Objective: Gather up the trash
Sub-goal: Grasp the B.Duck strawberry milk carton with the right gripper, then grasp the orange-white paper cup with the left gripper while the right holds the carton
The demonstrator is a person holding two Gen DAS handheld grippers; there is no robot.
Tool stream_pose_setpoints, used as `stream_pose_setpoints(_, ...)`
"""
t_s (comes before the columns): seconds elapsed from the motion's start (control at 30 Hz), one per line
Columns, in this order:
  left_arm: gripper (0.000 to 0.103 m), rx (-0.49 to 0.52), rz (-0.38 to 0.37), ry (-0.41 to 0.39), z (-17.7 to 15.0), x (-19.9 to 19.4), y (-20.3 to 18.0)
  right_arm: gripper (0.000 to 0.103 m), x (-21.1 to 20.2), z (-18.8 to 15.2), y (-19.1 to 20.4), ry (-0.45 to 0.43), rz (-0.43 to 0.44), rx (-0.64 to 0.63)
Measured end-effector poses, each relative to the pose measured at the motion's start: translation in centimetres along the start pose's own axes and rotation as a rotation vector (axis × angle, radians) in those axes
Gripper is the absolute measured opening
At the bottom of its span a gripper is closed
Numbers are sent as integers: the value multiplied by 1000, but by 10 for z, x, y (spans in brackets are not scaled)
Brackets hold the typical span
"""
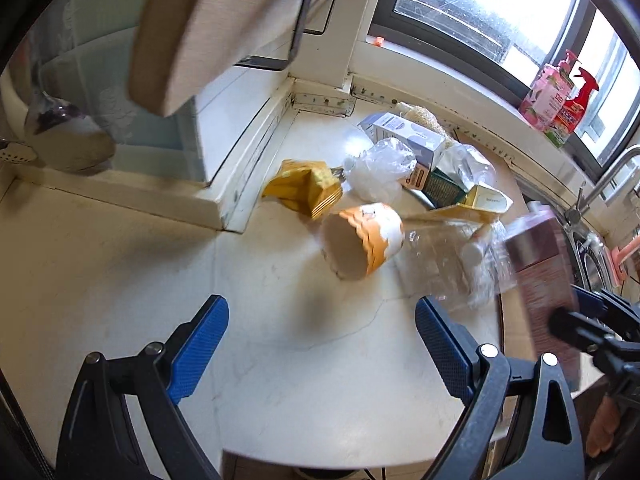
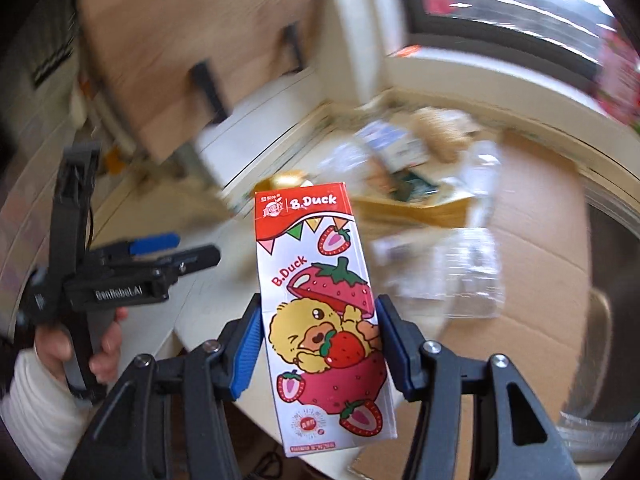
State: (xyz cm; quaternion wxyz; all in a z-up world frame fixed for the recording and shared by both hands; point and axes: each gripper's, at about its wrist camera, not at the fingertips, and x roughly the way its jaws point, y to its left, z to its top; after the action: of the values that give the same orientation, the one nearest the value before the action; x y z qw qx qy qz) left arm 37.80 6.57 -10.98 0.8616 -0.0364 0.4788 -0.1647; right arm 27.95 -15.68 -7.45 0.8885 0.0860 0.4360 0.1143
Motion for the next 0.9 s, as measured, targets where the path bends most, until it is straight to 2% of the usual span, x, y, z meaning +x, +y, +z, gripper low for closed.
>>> stream_pose_setpoints(0.17, 93, -60, 0, -19, 15, 25, -16, 54, -17, -11, -30, -92, -80, 146)
stream_pose_setpoints(0.27, 93, -78, 25, -26, 26, 38, -23, 54, -13, -16, -39, -98, -105, 176)
stream_pose_setpoints(0.37, 80, -82, 24, -12, 34, 51, -31, 54, -12, -24, -47, -95, -101, 218)
stream_pose_setpoints(0.43, 76, -87, 10, 18, 38, 62, -37, 54, -13, -27, -50, -97, -99, 235)
stream_pose_setpoints(0.53, 64, -91, 10, 31, 40, 74, -40, 54, -18, -31, -53, -104, -96, 256)
stream_pose_setpoints(0.57, 54, -94, 8, 35, 40, 76, -40, 54, -19, -33, -54, -105, -95, 262)
stream_pose_setpoints(0.6, 39, -101, 2, 43, 39, 80, -40, 54, -20, -34, -54, -107, -94, 268)
stream_pose_setpoints(0.63, 37, -110, -16, 52, 38, 83, -39, 54, -21, -35, -55, -107, -93, 271)
stream_pose_setpoints(0.67, 26, -120, -29, 58, 38, 85, -37, 54, -22, -37, -56, -106, -92, 274)
stream_pose_setpoints(0.7, 7, -131, -37, 56, 36, 86, -36, 54, -22, -38, -56, -104, -92, 278)
stream_pose_setpoints(0.9, 2, -103, -63, 35, 22, 66, -41, 54, -25, -49, -55, -97, -80, 299)
